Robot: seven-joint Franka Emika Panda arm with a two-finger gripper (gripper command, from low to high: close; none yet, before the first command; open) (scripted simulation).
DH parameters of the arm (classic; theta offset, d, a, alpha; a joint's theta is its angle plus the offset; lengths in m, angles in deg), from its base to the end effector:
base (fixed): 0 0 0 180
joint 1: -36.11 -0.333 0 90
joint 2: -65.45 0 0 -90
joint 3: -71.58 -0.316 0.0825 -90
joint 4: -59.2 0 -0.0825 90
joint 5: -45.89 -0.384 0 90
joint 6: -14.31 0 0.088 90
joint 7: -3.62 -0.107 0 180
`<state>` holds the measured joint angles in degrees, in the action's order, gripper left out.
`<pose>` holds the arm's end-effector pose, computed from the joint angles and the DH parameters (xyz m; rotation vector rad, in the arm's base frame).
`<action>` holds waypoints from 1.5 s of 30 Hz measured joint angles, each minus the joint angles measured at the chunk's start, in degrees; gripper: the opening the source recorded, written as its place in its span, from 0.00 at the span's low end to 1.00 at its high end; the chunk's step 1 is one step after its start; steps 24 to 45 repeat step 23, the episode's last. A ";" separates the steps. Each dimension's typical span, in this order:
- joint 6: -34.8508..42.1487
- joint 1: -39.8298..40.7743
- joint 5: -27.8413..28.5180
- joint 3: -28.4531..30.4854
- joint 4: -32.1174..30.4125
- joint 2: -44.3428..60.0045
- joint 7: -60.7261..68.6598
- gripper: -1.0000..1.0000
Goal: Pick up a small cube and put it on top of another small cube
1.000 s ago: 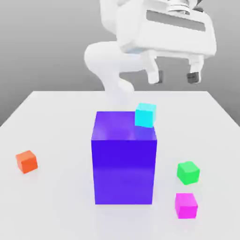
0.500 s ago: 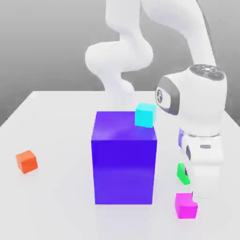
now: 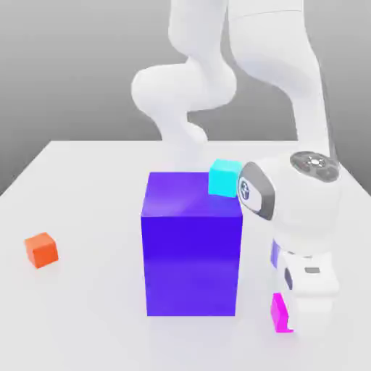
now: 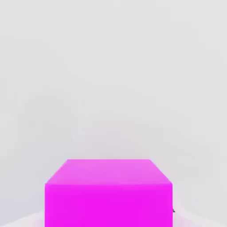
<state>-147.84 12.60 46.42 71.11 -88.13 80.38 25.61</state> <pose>0.4059 0.1813 0.1693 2.8862 1.2388 -0.0030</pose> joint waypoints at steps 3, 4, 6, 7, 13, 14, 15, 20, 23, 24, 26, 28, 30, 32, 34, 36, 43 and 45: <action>3.54 -0.94 -0.85 -0.86 -2.62 -6.13 -2.03 0.00; 4.13 -1.65 -1.30 -1.46 -4.08 -8.19 -3.69 0.00; 5.18 -4.14 -2.15 -2.85 -7.17 -12.33 -7.37 0.00; 5.68 -5.23 -2.53 -3.49 -8.75 -14.40 -9.31 0.00; 7.29 -8.43 -4.02 -7.34 -17.42 -24.78 -20.52 0.00; 5.92 -8.40 -3.74 -7.63 -17.74 -23.73 -21.27 0.00; 4.24 -8.33 -3.27 -7.75 -17.85 -22.16 -21.88 0.00; -5.03 -7.62 1.17 -7.31 -17.57 -12.54 -25.26 1.00; -5.03 -7.62 1.17 -7.31 -17.57 -12.54 -25.26 1.00; -5.03 -7.62 1.17 -7.31 -17.57 -12.54 -25.26 1.00; -5.03 -7.62 1.17 -7.31 -17.57 -12.54 -25.26 1.00; -5.03 -7.62 1.17 -7.31 -17.57 -12.54 -25.26 1.00; -5.03 -7.62 1.17 -7.31 -17.57 -12.54 -25.26 1.00; -5.03 -7.62 1.17 -7.31 -17.57 -12.54 -25.26 1.00; -5.03 -7.62 1.17 -7.31 -17.57 -12.54 -25.26 1.00; -5.03 -7.62 1.17 -7.31 -17.57 -12.54 -25.26 1.00; -5.03 -7.62 1.17 -7.31 -17.57 -12.54 -25.26 1.00; -5.03 -7.62 1.17 -7.31 -17.57 -12.54 -25.26 1.00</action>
